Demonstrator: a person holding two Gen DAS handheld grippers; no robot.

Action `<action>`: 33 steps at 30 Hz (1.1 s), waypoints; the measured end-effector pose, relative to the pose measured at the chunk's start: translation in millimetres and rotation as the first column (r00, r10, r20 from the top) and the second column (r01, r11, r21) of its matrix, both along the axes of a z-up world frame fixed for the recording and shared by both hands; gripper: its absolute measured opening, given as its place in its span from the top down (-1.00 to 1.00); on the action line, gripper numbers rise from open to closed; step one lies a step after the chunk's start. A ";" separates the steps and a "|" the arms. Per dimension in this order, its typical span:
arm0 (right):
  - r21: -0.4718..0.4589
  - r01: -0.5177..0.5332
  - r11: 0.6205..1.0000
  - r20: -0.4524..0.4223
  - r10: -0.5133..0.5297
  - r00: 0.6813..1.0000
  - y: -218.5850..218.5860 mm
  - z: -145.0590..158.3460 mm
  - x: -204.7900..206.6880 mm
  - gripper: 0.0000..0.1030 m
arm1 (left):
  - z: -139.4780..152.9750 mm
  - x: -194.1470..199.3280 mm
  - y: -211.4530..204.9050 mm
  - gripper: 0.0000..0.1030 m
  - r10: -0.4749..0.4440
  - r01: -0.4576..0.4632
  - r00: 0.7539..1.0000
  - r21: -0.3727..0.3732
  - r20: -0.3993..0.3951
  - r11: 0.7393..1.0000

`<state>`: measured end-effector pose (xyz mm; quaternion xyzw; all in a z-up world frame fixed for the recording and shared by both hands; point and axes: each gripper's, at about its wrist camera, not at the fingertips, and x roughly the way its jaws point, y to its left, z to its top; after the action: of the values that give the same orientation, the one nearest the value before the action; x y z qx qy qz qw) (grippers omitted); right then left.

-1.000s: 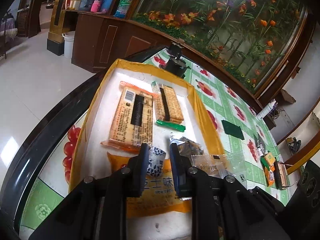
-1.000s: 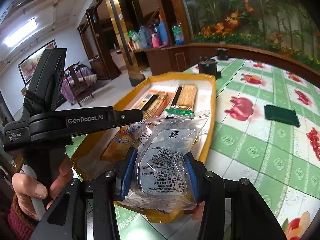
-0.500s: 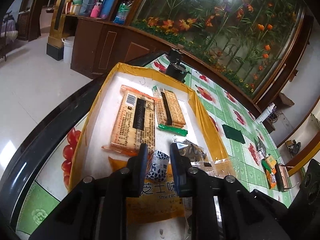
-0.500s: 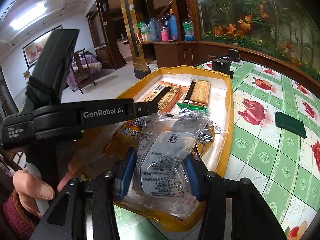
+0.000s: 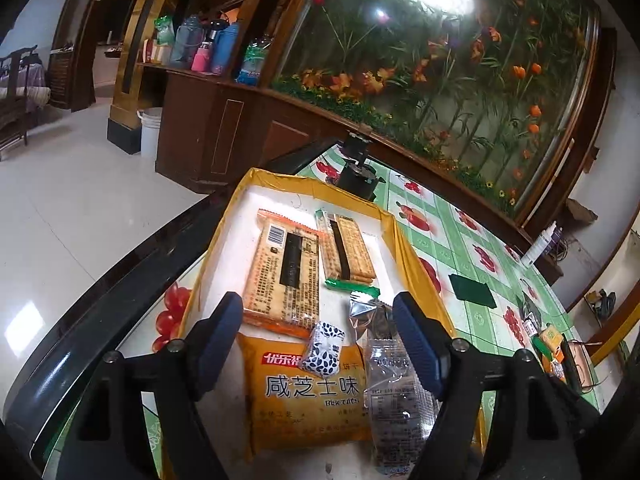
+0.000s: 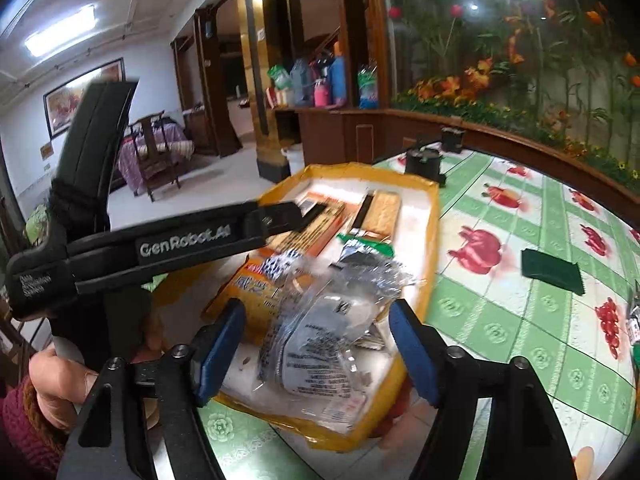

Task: Organize snacks
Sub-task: 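Carry the white box and clear bag into the yellow box and open both grippers, then move both grippers back over the snack pile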

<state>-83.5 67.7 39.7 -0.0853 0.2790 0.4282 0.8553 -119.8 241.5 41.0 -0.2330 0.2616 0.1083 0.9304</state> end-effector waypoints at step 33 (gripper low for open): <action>0.283 0.557 0.781 -0.340 -0.461 0.820 -242.9 12.7 99.5 -0.56 | 11.9 -2.1 -23.9 -0.49 -0.064 0.066 0.998 0.057 -0.026 0.996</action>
<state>16.0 -175.2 52.5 0.2114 0.3122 0.2310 0.8969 -121.9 217.6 52.8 -0.1962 0.2771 0.0882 0.9364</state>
